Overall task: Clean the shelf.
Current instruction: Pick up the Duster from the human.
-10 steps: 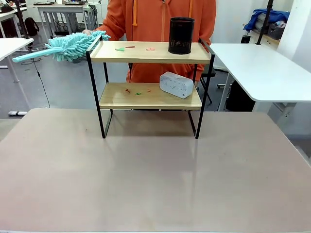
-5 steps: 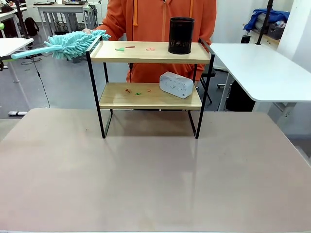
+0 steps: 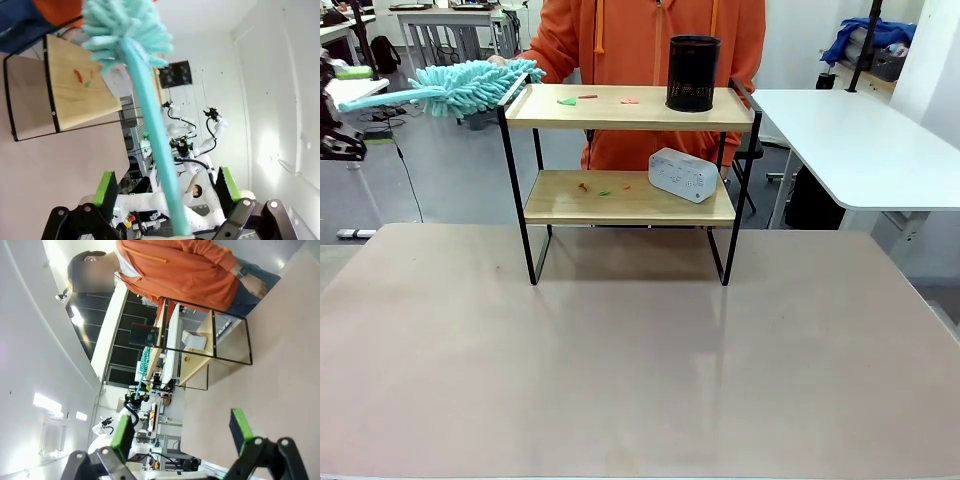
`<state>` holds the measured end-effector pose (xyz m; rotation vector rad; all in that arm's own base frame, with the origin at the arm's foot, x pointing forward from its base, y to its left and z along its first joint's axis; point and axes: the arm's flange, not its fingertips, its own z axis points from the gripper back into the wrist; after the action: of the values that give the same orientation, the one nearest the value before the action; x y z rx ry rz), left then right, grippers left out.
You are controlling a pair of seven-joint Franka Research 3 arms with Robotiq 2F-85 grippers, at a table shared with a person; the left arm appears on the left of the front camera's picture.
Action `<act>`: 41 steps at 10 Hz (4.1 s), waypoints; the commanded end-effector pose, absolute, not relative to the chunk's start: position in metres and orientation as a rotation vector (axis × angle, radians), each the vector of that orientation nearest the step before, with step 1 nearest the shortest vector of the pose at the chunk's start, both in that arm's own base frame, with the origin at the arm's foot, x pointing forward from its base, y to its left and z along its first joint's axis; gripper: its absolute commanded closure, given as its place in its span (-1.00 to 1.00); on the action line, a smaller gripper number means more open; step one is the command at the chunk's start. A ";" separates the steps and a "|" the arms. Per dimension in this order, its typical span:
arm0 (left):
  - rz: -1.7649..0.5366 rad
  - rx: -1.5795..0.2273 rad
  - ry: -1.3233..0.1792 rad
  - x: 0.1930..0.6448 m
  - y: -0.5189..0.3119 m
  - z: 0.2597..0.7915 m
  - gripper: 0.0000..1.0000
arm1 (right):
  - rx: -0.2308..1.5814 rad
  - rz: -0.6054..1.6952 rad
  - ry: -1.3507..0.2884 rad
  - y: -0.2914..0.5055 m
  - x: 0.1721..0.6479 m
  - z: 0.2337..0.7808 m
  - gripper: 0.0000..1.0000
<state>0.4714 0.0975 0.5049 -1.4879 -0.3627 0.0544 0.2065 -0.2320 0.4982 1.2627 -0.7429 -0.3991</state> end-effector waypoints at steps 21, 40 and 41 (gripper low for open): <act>0.162 -1.555 -0.308 0.492 0.085 0.505 1.00 | 1.264 -0.374 -0.773 -0.234 0.210 0.501 -1.00; 0.132 -1.321 -0.199 0.279 0.219 0.434 1.00 | 1.264 -0.374 -0.773 -0.234 0.210 0.501 -1.00; 0.132 -1.321 -0.199 0.279 0.219 0.434 1.00 | 1.264 -0.374 -0.773 -0.234 0.210 0.501 -1.00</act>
<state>0.2791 0.2206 0.4282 -1.2871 -0.1888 0.1227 0.2069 -0.2327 0.4991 1.2603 -0.7445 -0.3957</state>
